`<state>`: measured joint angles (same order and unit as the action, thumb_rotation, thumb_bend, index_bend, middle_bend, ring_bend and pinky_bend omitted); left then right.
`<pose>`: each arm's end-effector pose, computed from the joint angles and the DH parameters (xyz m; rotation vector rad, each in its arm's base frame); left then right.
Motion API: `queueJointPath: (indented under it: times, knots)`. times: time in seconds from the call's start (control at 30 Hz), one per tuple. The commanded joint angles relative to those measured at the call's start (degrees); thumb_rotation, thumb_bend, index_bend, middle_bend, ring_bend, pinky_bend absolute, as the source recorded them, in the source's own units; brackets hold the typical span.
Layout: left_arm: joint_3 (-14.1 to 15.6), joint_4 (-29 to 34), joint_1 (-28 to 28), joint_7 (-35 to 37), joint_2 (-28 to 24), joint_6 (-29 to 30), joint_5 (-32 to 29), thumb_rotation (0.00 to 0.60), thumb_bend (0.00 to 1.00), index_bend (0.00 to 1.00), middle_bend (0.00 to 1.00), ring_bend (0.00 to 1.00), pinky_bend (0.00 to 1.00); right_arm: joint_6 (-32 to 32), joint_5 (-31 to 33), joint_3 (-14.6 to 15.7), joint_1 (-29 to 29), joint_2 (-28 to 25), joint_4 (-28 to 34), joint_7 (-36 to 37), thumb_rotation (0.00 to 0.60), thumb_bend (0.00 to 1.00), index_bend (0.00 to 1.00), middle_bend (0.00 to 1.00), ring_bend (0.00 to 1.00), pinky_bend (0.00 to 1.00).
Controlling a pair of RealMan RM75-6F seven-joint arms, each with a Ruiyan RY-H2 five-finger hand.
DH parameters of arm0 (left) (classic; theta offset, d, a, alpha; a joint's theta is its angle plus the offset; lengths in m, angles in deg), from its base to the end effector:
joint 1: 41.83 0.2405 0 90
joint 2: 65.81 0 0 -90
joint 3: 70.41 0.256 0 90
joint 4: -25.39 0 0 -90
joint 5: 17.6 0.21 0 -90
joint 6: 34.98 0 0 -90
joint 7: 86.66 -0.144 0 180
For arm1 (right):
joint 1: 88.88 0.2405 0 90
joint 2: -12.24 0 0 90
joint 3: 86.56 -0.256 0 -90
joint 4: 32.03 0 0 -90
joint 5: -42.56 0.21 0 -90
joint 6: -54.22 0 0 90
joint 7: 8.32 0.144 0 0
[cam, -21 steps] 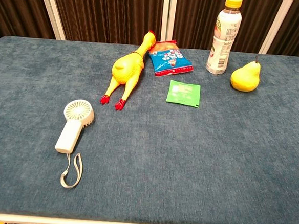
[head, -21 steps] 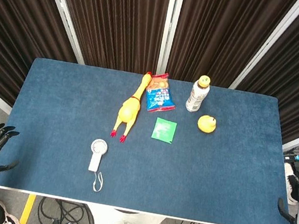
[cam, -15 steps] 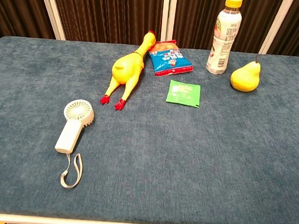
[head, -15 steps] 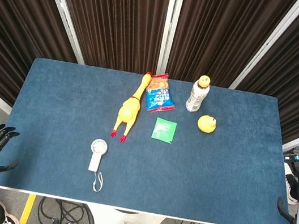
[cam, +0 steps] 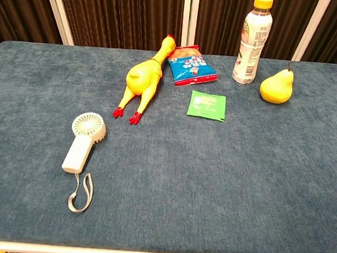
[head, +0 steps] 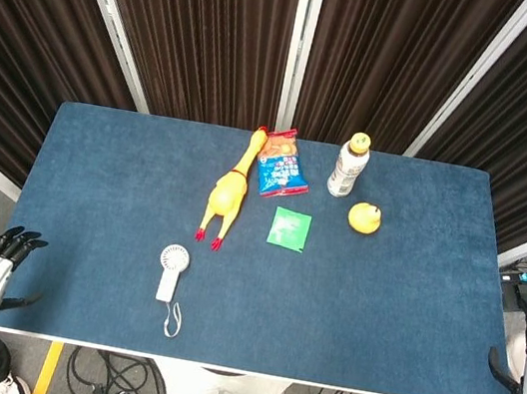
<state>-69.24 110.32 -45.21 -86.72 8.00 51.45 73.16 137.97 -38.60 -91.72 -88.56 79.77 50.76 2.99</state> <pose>-0.3155 0.1581 0.1043 -1.4584 -0.9500 -0.9316 -0.3613 -0.1628 0.1657 1.1954 -1.0265 0.8936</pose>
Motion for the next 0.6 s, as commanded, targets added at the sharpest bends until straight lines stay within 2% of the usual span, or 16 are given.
queueJointPath:
  times: [0.03,0.1,0.17,0.3,0.4,0.47,0.5,0.6]
  knots:
    - [-0.1,0.6,-0.1,-0.3,-0.3,0.1,0.1,0.600,0.07,0.23,0.18,0.09,0.26,0.0,-0.1,0.0,0.0,0.1,0.2,-0.2,0.600,0.30,0.00,0.00,0.00,0.00]
    - [0.3,1.4,-0.2,-0.9,-0.7,-0.4,0.2,0.600,0.07,0.23,0.23,0.09,0.28,-0.3,-0.2,0.4,0.0,-0.2,0.5,-0.3,0.600,0.30,0.00,0.00,0.00,0.00]
    - [0.9,1.9,-0.4,-2.3,-0.8,-1.2,0.5,0.600,0.07,0.23,0.27,0.14,0.32,0.0,-0.4,0.4,-0.2,-1.0,1.2,0.3,0.600,0.30,0.00,0.00,0.00,0.00]
    - [1.4,3.3,-0.9,-3.6,-0.6,-3.0,0.5,0.600,0.09,0.23,0.34,0.37,0.50,1.3,-0.1,-0.1,-0.7,-2.1,2.1,0.1,0.600,0.30,0.00,0.00,0.00,0.00]
    - [0.8,3.2,-2.1,-5.2,-0.1,-3.1,1.7,0.600,0.21,0.23,0.59,0.62,0.64,0.6,0.9,-0.4,-0.6,-2.3,2.1,0.2,0.600,0.30,0.00,0.00,0.00,0.00]
    - [0.6,3.6,-3.0,-7.3,0.2,-3.7,2.5,0.600,0.28,0.23,0.71,0.75,0.72,-0.3,1.4,-0.3,-0.4,-2.0,1.8,-0.1,0.600,0.30,0.00,0.00,0.00,0.00]
    - [0.5,3.8,-3.3,-8.0,0.5,-4.0,2.9,0.600,0.32,0.23,0.75,0.79,0.75,-0.7,1.5,-0.2,-0.4,-1.8,1.7,-0.2,0.600,0.30,0.00,0.00,0.00,0.00]
    - [0.7,4.4,-4.5,-9.4,1.5,-5.1,4.2,0.600,0.38,0.23,0.79,0.82,0.78,-1.3,1.7,-0.1,-0.1,-1.6,1.5,-0.4,0.600,0.30,0.00,0.00,0.00,0.00]
